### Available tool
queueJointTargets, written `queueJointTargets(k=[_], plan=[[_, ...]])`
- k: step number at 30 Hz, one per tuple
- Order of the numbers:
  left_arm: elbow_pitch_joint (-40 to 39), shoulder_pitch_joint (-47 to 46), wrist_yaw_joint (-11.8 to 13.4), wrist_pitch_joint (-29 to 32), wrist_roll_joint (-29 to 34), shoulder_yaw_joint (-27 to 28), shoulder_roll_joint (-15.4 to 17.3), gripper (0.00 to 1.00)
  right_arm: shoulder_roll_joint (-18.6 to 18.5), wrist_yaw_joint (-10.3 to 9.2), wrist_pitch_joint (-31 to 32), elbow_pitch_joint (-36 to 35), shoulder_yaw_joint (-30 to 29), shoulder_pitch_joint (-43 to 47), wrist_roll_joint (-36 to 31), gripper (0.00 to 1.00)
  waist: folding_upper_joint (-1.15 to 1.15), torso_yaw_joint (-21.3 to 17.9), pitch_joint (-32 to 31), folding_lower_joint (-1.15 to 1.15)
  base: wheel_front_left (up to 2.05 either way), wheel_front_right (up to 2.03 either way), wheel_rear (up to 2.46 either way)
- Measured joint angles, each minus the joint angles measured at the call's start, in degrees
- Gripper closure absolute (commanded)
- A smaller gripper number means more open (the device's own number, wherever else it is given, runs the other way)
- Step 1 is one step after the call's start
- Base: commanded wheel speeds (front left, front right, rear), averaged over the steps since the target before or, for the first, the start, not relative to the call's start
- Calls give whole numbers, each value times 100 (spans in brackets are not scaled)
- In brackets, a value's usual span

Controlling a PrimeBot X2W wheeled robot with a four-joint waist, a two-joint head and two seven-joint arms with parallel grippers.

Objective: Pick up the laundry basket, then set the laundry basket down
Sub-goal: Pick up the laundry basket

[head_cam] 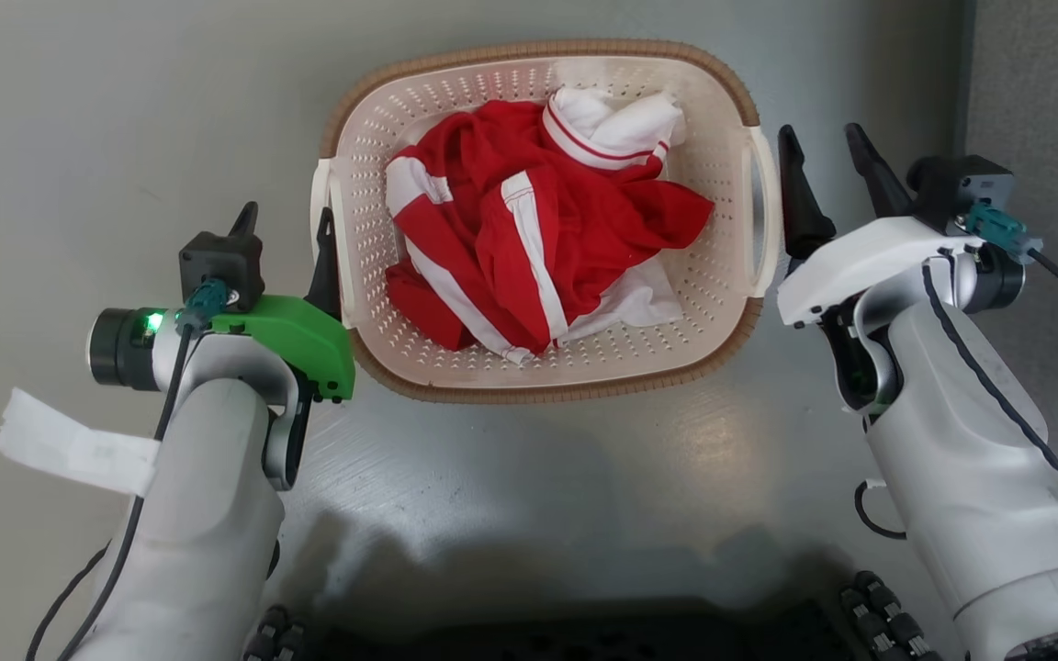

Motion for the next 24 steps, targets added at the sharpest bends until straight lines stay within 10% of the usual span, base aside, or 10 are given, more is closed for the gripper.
queueJointTargets(k=[24], plan=[[903, -303, -210, 78, -702, -449, -14, 0, -8, 149, 11, 1015, 641, -315, 424, 0, 0, -4, 405, 0, 0, 0, 0]])
